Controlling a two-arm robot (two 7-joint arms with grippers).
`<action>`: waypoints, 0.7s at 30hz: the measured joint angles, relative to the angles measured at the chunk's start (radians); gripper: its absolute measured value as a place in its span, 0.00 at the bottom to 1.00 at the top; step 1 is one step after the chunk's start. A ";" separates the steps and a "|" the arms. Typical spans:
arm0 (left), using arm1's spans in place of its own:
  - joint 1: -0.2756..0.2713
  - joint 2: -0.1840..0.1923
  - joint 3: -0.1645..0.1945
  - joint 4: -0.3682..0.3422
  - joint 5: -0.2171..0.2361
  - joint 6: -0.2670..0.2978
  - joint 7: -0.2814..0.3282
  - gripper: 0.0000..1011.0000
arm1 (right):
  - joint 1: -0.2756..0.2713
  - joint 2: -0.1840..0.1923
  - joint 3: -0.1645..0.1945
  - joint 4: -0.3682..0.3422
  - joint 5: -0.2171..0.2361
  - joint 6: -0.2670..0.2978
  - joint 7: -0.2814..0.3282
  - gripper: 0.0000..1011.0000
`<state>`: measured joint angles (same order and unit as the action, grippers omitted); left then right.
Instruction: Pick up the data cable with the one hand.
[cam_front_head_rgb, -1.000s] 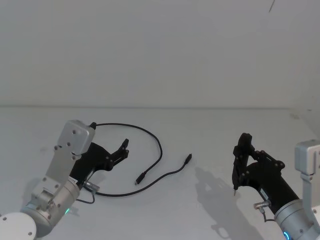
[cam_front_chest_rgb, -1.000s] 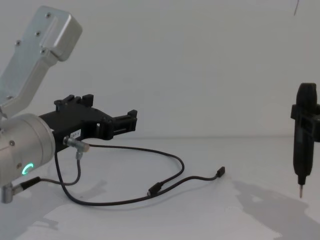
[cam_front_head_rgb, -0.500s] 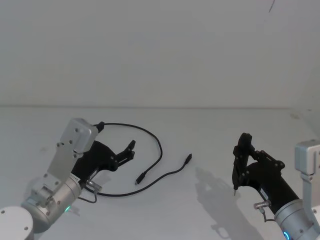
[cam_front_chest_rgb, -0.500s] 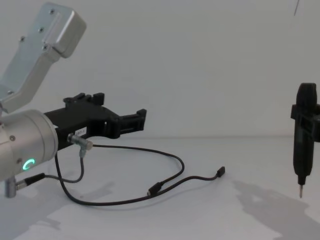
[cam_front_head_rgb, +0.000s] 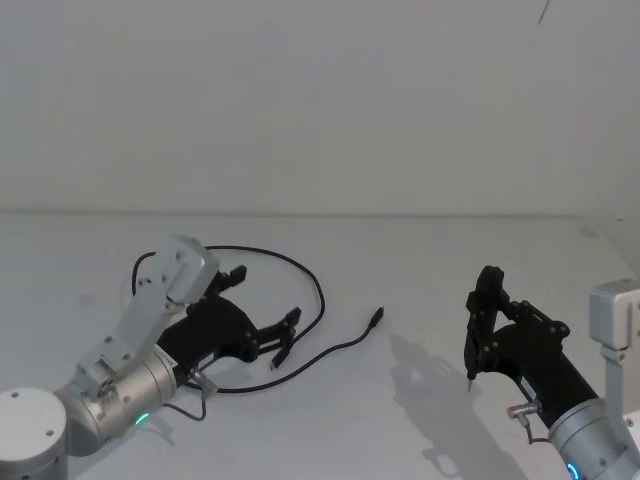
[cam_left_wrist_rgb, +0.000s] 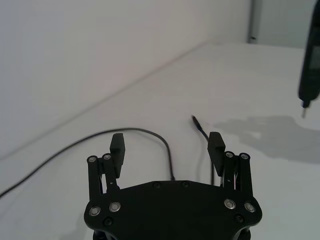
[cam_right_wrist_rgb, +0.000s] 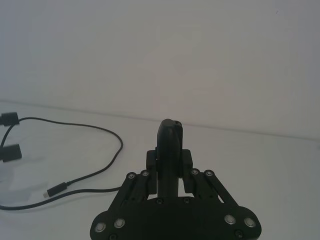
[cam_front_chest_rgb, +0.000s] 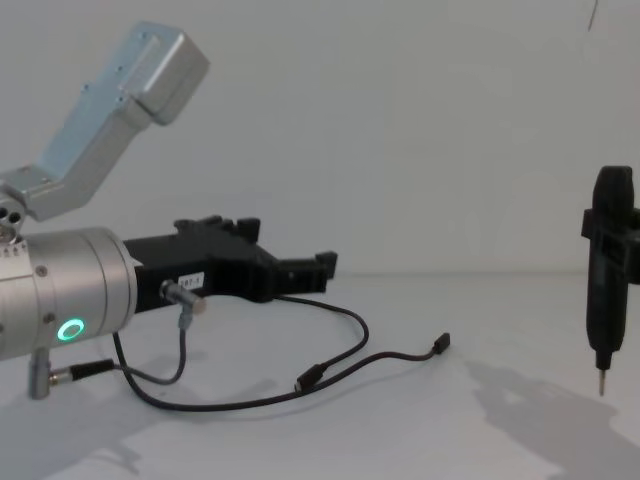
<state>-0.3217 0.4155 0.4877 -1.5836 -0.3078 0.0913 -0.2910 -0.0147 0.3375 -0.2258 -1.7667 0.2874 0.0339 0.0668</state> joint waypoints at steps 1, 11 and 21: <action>-0.003 0.001 0.002 0.001 -0.003 0.007 -0.007 0.99 | 0.000 0.000 0.000 0.000 0.000 0.000 0.000 0.28; -0.043 0.017 0.028 0.032 -0.027 0.097 -0.107 0.99 | 0.000 0.000 0.000 0.000 0.000 0.000 0.000 0.28; -0.098 0.004 0.056 0.096 -0.029 0.127 -0.172 0.99 | 0.000 0.000 0.000 0.000 0.000 0.000 0.000 0.28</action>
<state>-0.4199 0.4193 0.5435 -1.4872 -0.3365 0.2178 -0.4632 -0.0147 0.3375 -0.2258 -1.7667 0.2874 0.0339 0.0668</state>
